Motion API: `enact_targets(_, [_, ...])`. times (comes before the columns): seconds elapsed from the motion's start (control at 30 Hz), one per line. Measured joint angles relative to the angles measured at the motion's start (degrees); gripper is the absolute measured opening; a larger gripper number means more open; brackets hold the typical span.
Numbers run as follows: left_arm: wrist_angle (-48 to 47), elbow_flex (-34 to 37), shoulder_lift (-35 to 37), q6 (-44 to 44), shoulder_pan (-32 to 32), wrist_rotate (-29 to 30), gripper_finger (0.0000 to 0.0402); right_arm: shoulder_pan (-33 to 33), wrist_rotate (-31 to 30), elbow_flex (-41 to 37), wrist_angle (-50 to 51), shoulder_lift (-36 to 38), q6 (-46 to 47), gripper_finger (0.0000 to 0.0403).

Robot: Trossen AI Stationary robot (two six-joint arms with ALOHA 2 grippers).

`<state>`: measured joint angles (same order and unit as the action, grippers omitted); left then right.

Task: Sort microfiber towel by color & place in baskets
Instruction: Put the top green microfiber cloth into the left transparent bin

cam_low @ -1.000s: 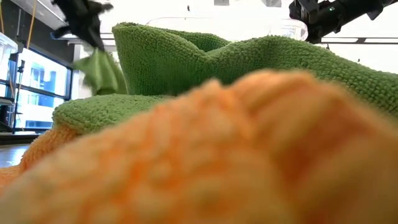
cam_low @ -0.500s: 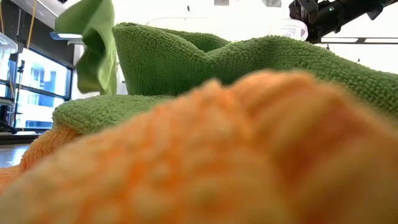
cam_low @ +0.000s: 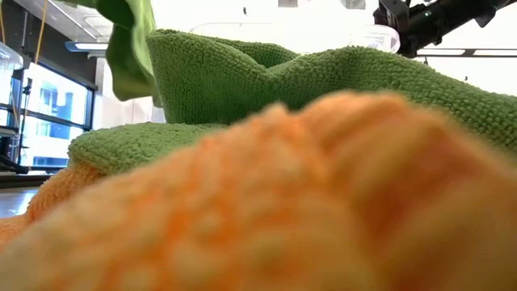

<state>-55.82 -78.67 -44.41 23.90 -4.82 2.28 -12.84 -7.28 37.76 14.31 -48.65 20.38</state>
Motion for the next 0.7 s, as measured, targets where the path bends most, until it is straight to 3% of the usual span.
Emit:
enact_targets(0.33, [1.38, 0.13, -6.64, 2.04, 16.31, 6.88, 0.0, 0.11, -0.51, 0.0, 0.38, -1.12, 1.76, 0.0])
enact_targets(0.7, [1.51, -2.1, -7.82, 10.45, 34.83, 14.97, 0.0, 0.11, -3.83, 0.0, 4.38, -1.35, 1.7, 0.0])
